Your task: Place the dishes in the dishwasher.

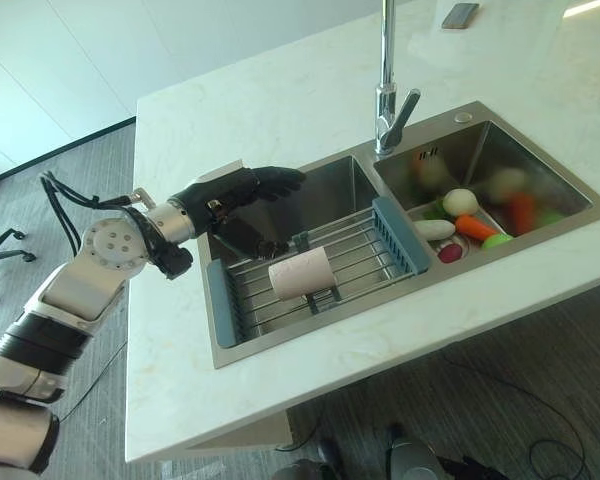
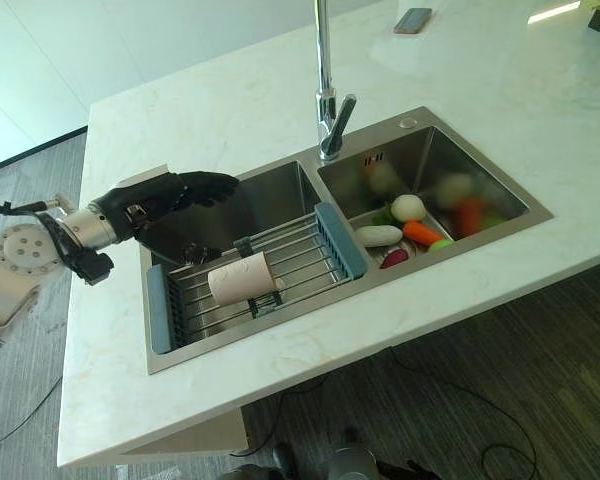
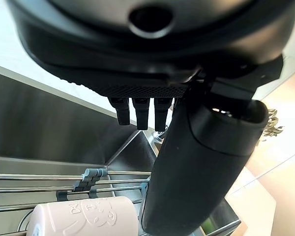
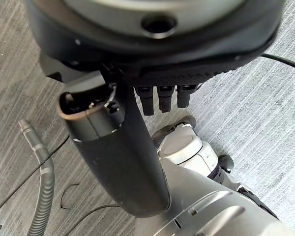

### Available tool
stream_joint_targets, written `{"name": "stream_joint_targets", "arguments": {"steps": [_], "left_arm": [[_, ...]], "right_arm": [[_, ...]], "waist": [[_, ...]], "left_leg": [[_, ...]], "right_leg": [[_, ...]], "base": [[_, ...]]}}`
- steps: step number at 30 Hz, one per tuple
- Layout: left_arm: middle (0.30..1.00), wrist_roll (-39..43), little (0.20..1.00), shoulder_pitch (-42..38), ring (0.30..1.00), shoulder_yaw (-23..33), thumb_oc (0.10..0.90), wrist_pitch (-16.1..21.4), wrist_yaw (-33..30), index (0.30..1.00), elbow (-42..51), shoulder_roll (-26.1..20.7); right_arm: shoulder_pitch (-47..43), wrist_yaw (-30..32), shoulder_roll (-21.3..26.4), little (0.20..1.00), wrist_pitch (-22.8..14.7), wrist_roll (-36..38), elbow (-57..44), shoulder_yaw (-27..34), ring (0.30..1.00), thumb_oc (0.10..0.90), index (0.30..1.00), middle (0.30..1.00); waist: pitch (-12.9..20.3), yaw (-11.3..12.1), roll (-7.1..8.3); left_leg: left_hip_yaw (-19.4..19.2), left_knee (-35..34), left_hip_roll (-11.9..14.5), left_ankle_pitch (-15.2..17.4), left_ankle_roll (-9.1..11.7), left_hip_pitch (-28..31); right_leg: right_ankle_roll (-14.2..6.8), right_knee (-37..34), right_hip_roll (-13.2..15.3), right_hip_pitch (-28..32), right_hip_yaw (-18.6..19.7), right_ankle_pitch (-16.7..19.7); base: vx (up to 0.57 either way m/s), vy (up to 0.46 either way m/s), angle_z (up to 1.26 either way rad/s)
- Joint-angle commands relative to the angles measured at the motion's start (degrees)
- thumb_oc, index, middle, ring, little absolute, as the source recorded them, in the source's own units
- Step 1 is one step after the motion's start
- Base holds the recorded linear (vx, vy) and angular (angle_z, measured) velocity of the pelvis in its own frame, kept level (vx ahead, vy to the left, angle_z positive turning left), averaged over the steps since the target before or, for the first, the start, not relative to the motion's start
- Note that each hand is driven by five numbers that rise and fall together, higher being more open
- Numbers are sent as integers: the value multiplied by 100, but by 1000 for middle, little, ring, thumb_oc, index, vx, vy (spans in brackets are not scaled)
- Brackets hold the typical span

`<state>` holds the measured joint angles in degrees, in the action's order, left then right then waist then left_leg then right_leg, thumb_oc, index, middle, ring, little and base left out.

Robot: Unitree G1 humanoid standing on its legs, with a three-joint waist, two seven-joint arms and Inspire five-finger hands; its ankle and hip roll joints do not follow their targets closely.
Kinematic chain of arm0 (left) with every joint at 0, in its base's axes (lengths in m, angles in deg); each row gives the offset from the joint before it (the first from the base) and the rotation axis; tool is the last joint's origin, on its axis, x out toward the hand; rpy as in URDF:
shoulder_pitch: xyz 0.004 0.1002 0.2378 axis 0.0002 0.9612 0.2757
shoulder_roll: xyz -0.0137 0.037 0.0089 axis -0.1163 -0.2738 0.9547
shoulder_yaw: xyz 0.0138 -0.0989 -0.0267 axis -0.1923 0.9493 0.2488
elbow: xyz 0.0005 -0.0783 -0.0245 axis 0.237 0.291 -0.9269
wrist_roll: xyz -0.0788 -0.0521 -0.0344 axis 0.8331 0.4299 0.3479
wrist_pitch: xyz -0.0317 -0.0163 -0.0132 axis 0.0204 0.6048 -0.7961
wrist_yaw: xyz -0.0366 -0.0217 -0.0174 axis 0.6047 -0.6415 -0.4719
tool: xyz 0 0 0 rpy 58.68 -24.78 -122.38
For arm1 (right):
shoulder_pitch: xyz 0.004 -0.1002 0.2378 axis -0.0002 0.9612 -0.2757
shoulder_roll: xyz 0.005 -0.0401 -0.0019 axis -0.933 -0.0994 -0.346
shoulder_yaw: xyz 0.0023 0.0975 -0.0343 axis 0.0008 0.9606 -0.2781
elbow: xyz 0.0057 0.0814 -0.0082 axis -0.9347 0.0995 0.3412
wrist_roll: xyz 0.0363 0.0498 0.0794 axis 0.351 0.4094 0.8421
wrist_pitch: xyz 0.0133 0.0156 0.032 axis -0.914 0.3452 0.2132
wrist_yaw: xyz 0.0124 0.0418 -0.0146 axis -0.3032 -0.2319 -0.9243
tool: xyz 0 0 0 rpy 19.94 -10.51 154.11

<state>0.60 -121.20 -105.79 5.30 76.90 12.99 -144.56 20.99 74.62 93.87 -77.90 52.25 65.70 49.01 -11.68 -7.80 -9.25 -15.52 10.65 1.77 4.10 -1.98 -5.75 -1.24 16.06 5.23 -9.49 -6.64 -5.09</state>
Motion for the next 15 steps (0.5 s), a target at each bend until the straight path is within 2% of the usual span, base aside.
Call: {"name": "stream_joint_targets", "arguments": {"steps": [1,4,12,15], "left_arm": [[900,-149,900,-621,900,537,800,271,-126,900,143,38],[900,-286,900,-538,900,503,800,271,-124,900,117,74],[900,67,900,-387,900,489,800,158,196,900,241,229],[900,-93,900,-329,900,398,800,110,260,900,279,299]], "right_arm": [[0,8,149,900,-134,260,-104,243,900,800,900,900],[12,29,155,900,-150,256,-153,258,900,800,900,900],[-16,78,183,900,-168,264,-240,296,900,800,900,900],[-15,96,198,900,-174,256,-250,316,900,800,900,900]], "waist": [[-6,-45,-8],[-35,-68,-28],[-90,-86,-76],[-97,-104,-98]], "left_leg": [[189,654,88,1214,239,92],[190,654,68,1236,225,110],[205,654,28,1207,211,52],[185,654,17,1204,205,57]], "right_leg": [[-476,113,55,215,82,-836],[-488,113,59,226,102,-852],[-490,113,46,140,173,-795],[-492,113,47,134,181,-783]], "base": [[0,0,0],[0,0,0],[-1,3,-1],[14,16,-9]]}}
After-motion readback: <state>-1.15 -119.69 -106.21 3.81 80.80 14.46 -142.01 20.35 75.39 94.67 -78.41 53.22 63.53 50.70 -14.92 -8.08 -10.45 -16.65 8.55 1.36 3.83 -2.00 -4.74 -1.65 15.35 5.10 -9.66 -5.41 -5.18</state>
